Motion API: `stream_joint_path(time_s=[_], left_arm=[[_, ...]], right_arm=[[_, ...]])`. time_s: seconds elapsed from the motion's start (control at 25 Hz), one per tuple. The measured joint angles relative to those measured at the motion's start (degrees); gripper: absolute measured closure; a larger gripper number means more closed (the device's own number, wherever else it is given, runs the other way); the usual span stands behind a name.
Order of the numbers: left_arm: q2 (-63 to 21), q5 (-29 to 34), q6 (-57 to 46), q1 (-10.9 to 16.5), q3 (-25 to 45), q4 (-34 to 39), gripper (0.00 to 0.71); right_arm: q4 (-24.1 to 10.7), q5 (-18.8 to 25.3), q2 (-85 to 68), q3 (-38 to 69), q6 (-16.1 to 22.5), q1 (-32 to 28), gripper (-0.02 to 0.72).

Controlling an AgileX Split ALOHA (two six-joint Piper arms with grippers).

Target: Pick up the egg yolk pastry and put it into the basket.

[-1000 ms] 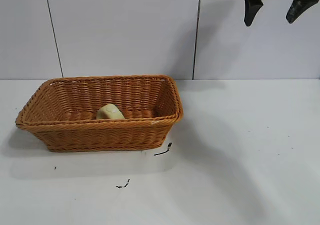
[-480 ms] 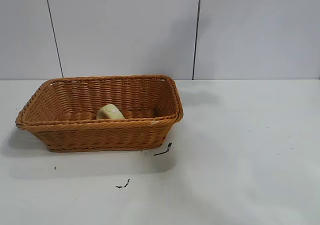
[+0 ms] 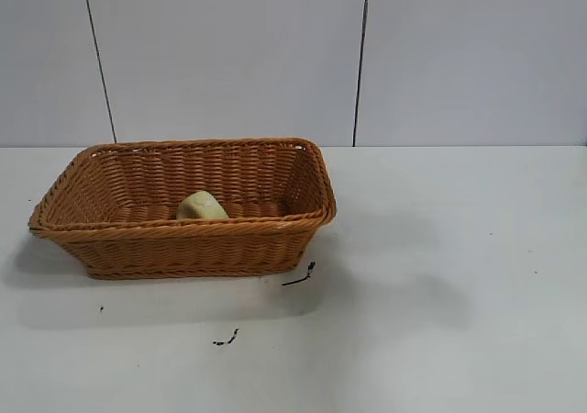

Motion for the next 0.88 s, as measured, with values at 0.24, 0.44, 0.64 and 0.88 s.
stream_joint_path(time_s=[0.24, 0.44, 0.64, 0.88], left_arm=[[0.0, 0.0, 0.0, 0.0, 0.0, 0.0, 0.015], [0.0, 0.0, 0.0, 0.0, 0.0, 0.0, 0.015], [0.0, 0.0, 0.0, 0.0, 0.0, 0.0, 0.015], [0.0, 0.0, 0.0, 0.0, 0.0, 0.0, 0.015]], right_arm=[[-0.37, -1.85, -18.96, 17.52, 0.31, 0.0, 0.023], [-0.84, -5.4, -32.48, 29.98, -0.55, 0.0, 0.024], [-0.64, -9.46, -41.7, 32.45, -2.39, 0.0, 0.024], [-0.58, -10.49, -50.07, 32.71, -2.57, 0.0, 0.024]])
